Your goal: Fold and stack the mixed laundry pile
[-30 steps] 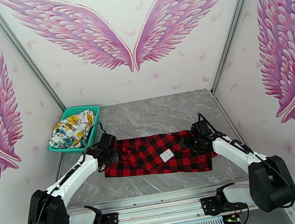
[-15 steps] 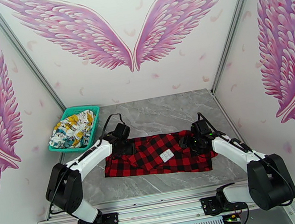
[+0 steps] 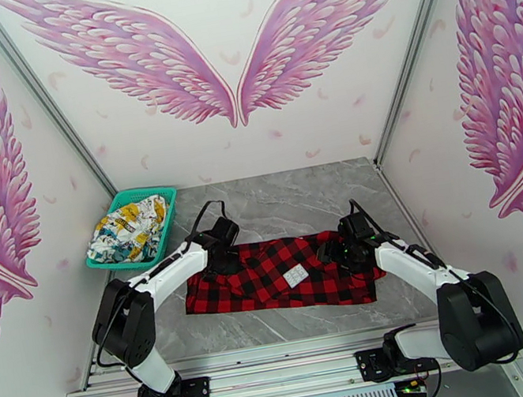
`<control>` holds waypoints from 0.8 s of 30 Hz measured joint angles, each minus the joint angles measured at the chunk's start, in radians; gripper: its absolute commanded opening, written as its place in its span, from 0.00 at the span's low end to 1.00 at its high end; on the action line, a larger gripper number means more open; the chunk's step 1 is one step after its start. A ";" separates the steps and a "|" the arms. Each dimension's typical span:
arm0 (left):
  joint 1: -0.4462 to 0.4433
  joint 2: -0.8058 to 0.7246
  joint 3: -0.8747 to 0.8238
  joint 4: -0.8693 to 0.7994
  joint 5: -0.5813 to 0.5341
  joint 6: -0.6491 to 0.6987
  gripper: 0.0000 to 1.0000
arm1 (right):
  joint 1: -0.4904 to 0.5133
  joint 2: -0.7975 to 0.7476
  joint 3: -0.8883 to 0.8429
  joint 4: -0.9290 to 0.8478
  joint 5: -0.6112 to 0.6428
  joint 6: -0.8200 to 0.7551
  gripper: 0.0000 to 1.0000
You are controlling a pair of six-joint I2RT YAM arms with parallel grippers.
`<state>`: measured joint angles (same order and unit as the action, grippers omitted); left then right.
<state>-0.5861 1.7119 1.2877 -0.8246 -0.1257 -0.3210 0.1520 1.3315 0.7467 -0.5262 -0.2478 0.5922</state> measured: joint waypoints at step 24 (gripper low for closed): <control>0.011 -0.200 0.219 -0.200 -0.178 -0.056 0.00 | -0.048 0.006 0.046 0.024 0.001 0.008 0.73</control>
<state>-0.5747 1.5124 1.5063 -1.0248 -0.3035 -0.3767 0.1040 1.3373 0.7929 -0.5022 -0.2466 0.5999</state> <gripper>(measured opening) 0.050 0.728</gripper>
